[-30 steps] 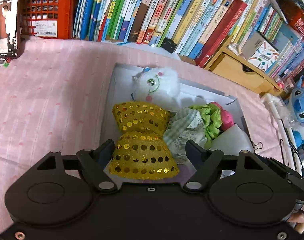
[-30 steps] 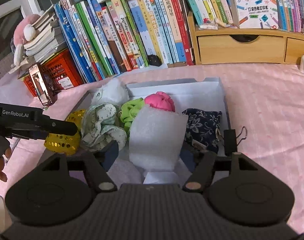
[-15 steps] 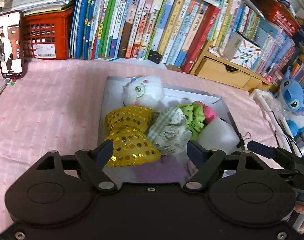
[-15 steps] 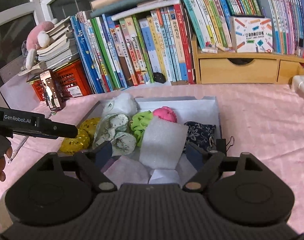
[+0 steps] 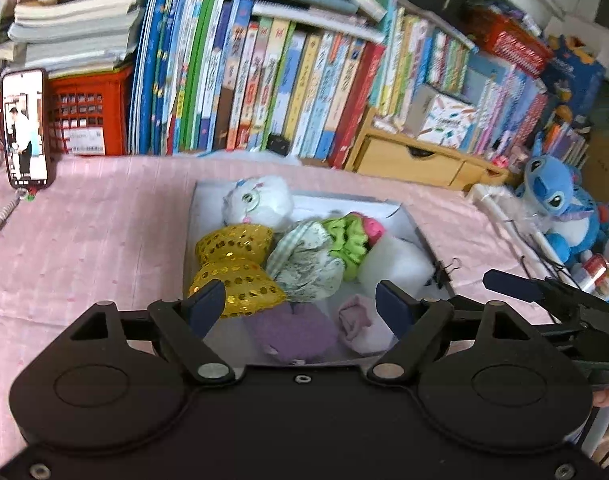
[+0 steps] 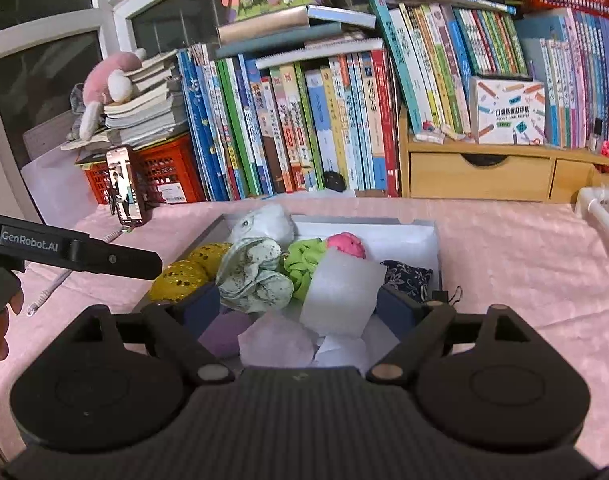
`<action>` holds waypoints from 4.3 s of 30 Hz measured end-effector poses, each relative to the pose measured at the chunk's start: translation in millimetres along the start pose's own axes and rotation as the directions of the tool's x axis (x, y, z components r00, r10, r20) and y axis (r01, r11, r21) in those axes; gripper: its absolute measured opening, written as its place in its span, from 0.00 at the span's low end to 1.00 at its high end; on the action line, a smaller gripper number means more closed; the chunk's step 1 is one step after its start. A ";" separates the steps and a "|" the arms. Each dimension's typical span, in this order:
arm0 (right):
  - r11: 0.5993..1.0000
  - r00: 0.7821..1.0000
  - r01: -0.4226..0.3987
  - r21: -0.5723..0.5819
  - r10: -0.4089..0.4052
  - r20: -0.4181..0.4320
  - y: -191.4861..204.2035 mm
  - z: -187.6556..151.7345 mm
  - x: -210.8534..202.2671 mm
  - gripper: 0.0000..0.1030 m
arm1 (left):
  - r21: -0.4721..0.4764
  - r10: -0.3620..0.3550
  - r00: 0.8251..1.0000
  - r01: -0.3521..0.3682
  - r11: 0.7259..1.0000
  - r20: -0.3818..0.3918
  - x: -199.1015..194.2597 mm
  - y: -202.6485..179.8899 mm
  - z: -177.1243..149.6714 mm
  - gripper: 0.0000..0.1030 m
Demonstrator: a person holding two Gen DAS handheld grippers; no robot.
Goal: Organize soft objects
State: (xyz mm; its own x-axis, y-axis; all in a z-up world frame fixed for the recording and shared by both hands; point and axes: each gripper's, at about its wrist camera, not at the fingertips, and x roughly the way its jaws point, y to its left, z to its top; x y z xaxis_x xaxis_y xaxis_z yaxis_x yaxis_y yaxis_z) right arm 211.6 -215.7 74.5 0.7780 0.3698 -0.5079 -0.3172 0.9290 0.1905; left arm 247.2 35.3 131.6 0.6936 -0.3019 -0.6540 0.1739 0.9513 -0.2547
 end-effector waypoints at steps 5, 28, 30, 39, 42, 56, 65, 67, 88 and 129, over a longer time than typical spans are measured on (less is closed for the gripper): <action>1.000 0.999 0.002 -0.007 -0.001 0.050 2.3 -6.3 -22.7 0.93 | 0.017 -0.037 0.997 0.036 0.999 0.063 -23.0 -6.5 -17.4 0.80; 0.993 0.969 0.088 -0.081 -0.066 0.236 26.8 -70.8 -108.5 1.00 | 0.157 -0.099 0.961 0.060 0.986 0.259 -106.2 -36.9 -131.7 0.84; 0.991 0.967 0.100 -0.086 -0.077 0.243 28.4 -76.7 -112.9 1.00 | 0.165 -0.094 0.958 0.050 0.985 0.270 -111.0 -36.9 -138.9 0.84; 0.985 0.959 0.147 -0.086 -0.121 0.255 34.3 -101.4 -126.3 1.00 | 0.162 -0.069 0.954 0.022 0.986 0.292 -128.2 -33.1 -167.4 0.85; 0.984 0.957 0.156 -0.084 -0.130 0.259 35.8 -109.2 -128.8 1.00 | 0.156 -0.063 0.955 0.017 0.988 0.290 -130.3 -31.8 -175.9 0.85; 0.980 0.960 0.189 -0.069 -0.169 0.224 42.3 -145.6 -126.5 1.00 | 0.146 -0.009 0.968 -0.029 0.989 0.251 -127.5 -27.8 -211.0 0.85; 0.977 0.965 0.204 -0.059 -0.190 0.178 42.2 -164.8 -117.4 1.00 | 0.109 0.052 0.977 -0.076 0.991 0.209 -112.1 -20.9 -228.8 0.85; 0.975 0.965 0.212 -0.063 -0.199 0.168 43.2 -168.5 -115.1 1.00 | 0.107 0.066 0.977 -0.090 0.990 0.202 -107.8 -19.8 -230.9 0.85; 0.962 0.966 0.256 -0.090 -0.250 0.070 51.5 -186.2 -87.0 1.00 | 0.028 0.186 0.971 -0.192 0.981 0.149 -68.0 -9.5 -242.4 0.88; 0.967 0.970 0.244 -0.068 -0.243 0.024 48.2 -187.9 -77.7 1.00 | 0.092 0.282 0.953 -0.292 0.952 0.109 -46.4 -21.9 -236.4 1.00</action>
State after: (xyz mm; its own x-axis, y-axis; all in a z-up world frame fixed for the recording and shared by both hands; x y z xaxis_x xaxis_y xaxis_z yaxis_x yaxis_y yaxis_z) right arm 34.0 -202.1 -34.8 0.8448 0.1330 -0.5183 -0.1537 0.9881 0.0029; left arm 45.9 13.6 -0.9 0.7862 -0.0125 -0.6179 0.0272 0.9995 0.0145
